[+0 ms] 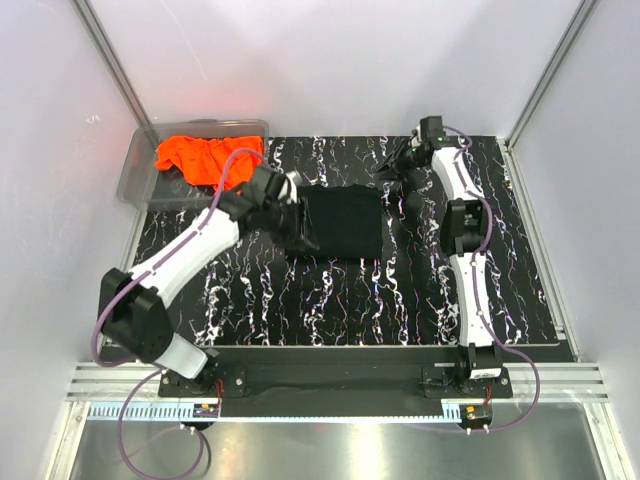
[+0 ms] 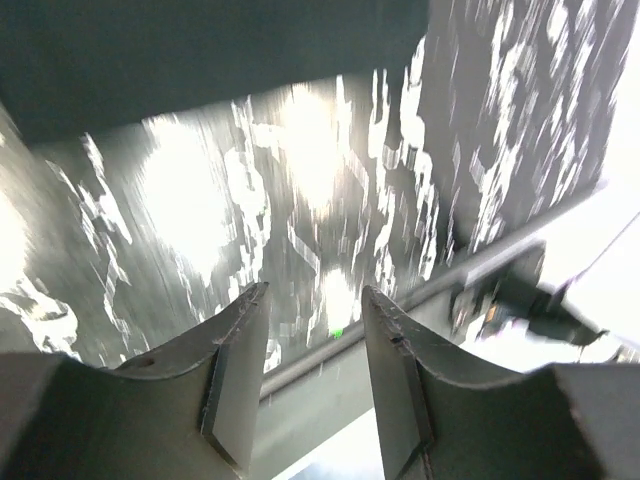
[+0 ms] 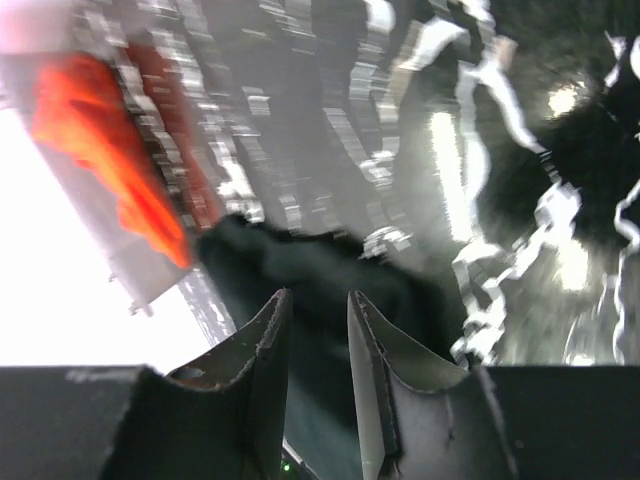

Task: Fold and stack the t-shirts
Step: Fold the tshirt

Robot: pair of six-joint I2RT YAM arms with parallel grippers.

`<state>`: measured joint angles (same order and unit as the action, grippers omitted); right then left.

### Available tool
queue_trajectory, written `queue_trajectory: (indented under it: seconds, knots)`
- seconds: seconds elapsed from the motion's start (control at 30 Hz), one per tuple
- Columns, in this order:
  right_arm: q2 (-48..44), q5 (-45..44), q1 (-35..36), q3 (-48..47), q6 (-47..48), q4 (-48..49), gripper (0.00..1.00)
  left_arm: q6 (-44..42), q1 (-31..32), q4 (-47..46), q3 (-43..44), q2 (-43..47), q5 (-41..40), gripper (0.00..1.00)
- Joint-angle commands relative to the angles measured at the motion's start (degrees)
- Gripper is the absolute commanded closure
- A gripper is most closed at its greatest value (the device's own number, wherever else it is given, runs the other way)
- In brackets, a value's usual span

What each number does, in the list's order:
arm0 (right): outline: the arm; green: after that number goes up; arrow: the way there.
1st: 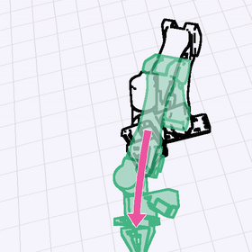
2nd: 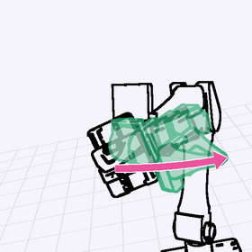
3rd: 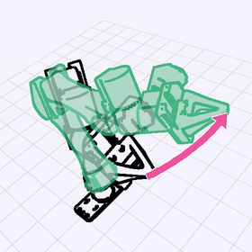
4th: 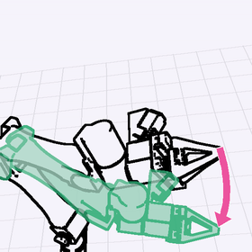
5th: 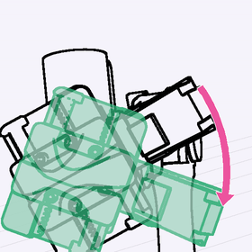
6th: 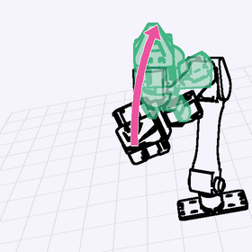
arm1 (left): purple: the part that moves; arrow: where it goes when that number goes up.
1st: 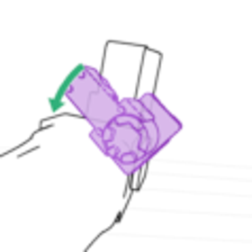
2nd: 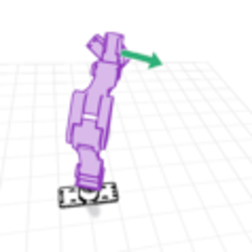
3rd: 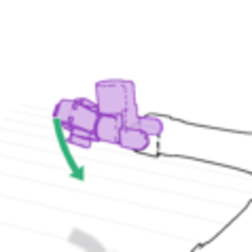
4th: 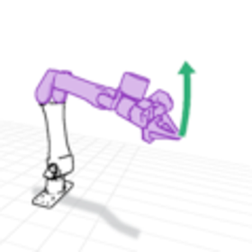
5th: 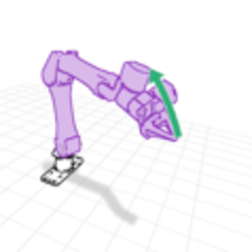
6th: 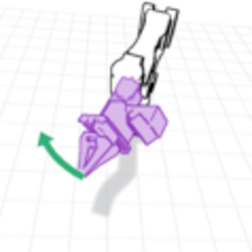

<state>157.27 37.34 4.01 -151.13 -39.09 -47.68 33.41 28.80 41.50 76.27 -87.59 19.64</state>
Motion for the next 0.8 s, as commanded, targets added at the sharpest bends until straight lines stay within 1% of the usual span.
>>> queue_trajectory:
  seconds: [0.0,0.03,0.07,0.17,0.2,0.27,0.3,0.33,0.37,0.4,0.43,0.47,0.5,0.53,0.57,0.6,0.63,0.67,0.7,0.73,0.77]
  knots:
    - [0.84,1.16,2.66,0.9,-1.25,1.71,0.65,-0.72,1.87,0.16,-5.58,5.66,-1.53,0.54]
    - [0.5,1.33,2.93,2.14,-1.42,2.24,0.66,-0.36,2.14,0.08,-6.74,8.72,-1.62,0.54]
    - [0.23,1.33,3.28,3.37,-1.34,2.68,0.67,0.25,2.23,0.25,-8.66,10.23,-2.06,0.54]
    - [-2.49,0.45,3.72,9.87,-0.81,2.85,0.68,1.48,2.23,1.13,-10.87,15.58,-3.46,0.53]
    - [-3.45,0.28,3.81,14.24,0.06,2.94,0.69,1.92,2.14,1.39,-11.31,17.0,-3.73,0.53]
    - [-7.58,-0.16,3.99,19.27,1.29,3.56,0.69,2.62,2.23,2.62,-12.19,20.16,-4.34,0.53]
    - [-9.16,-0.69,4.16,25.04,2.26,3.99,0.69,2.97,2.23,3.06,-12.46,21.05,-4.61,0.53]
    - [-12.92,-0.87,4.16,28.49,2.44,4.7,0.69,3.15,2.23,3.76,-12.72,21.84,-4.78,0.53]
    - [-15.22,-0.87,4.16,32.44,2.35,7.4,0.69,3.76,2.23,3.94,-13.16,22.89,-5.13,0.53]
    - [-17.68,-0.26,4.16,41.27,1.57,9.43,0.7,3.94,2.23,4.29,-13.43,24.3,-5.31,0.53]
    - [-23.01,0.01,4.08,45.97,0.95,11.28,0.69,4.03,2.23,4.9,-13.69,24.92,-5.49,0.53]
    - [-25.76,0.27,4.42,50.71,0.34,15.12,0.69,4.12,2.23,5.43,-13.6,25.53,-6.1,0.53]
    - [-28.48,0.71,4.69,59.46,-0.8,16.73,0.69,4.12,2.23,5.96,-13.52,26.15,-6.45,0.52]
    - [-33.82,1.06,5.21,63.64,-1.07,18.14,0.69,4.12,2.23,6.66,-13.43,26.24,-6.45,0.52]
    - [-36.4,1.15,5.83,67.68,-1.42,20.5,0.69,4.12,2.23,6.93,-13.08,26.33,-6.11,0.52]
    - [-38.77,1.24,7.83,75.03,-2.12,21.31,0.69,4.21,2.23,7.28,-12.82,26.16,-5.76,0.52]
    - [-43.67,1.24,9.16,78.76,-2.74,22.18,0.7,4.3,2.32,7.46,-12.64,25.98,-5.14,0.51]
    - [-46.33,0.89,10.56,82.45,-5.36,24.63,0.7,4.56,2.4,7.46,-12.2,25.81,-4.61,0.51]
    - [-51.4,0.98,14.06,89.97,-7.12,26.39,0.69,4.65,2.75,7.55,-12.2,25.54,-4.61,0.51]
    - [-54.15,1.15,15.57,93.7,-9.05,31.11,0.69,5.08,2.93,7.37,-12.11,25.28,-4.61,0.5]
    - [-56.7,1.33,17.15,97.22,-12.9,33.16,0.69,5.35,3.19,7.46,-12.02,24.93,-4.78,0.5]
